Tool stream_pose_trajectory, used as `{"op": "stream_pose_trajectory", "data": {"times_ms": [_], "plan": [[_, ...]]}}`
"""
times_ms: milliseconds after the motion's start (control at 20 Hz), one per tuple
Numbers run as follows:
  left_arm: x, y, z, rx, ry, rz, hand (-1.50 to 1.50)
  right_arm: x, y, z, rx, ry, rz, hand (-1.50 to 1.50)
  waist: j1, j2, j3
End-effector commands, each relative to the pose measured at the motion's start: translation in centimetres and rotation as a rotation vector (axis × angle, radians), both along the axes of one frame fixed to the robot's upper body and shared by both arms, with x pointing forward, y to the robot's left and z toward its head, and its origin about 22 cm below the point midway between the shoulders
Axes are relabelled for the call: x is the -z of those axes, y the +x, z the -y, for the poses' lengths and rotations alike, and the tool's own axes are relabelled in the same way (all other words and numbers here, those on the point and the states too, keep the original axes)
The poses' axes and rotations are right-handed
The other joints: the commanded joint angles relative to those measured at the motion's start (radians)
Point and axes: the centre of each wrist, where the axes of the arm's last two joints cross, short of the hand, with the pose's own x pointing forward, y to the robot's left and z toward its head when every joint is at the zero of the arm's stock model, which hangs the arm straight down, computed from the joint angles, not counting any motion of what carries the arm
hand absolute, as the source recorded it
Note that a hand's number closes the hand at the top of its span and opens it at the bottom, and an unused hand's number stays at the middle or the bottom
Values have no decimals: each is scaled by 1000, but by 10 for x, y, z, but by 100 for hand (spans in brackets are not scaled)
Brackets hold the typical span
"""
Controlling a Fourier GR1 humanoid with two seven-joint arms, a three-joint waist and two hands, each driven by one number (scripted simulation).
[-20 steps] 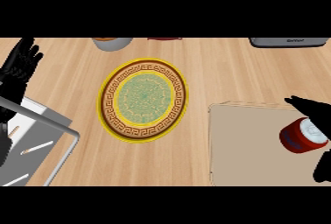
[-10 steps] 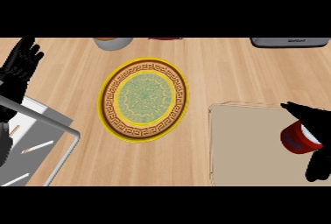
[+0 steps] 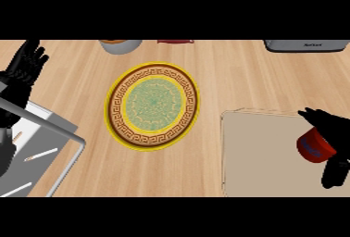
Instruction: Pick the can from the tray and place it in the plate
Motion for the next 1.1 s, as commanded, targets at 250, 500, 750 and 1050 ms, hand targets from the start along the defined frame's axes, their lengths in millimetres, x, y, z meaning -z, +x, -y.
{"op": "stream_pose_trajectory", "data": {"times_ms": [250,500,750,1050], "plan": [[17,-3,36,98,-68,-20,0,22,10,-6,-92,18,204,150,-2,30,-42],[26,-4,38,96,-71,-26,0,4,23,1,-144,14,360,150,-13,31,-43],[6,1,37,102,-66,-7,0,25,45,34,-134,62,410,150,14,39,-40],[18,-3,38,102,-61,-9,0,0,81,20,-210,187,533,150,28,37,-42]]}}
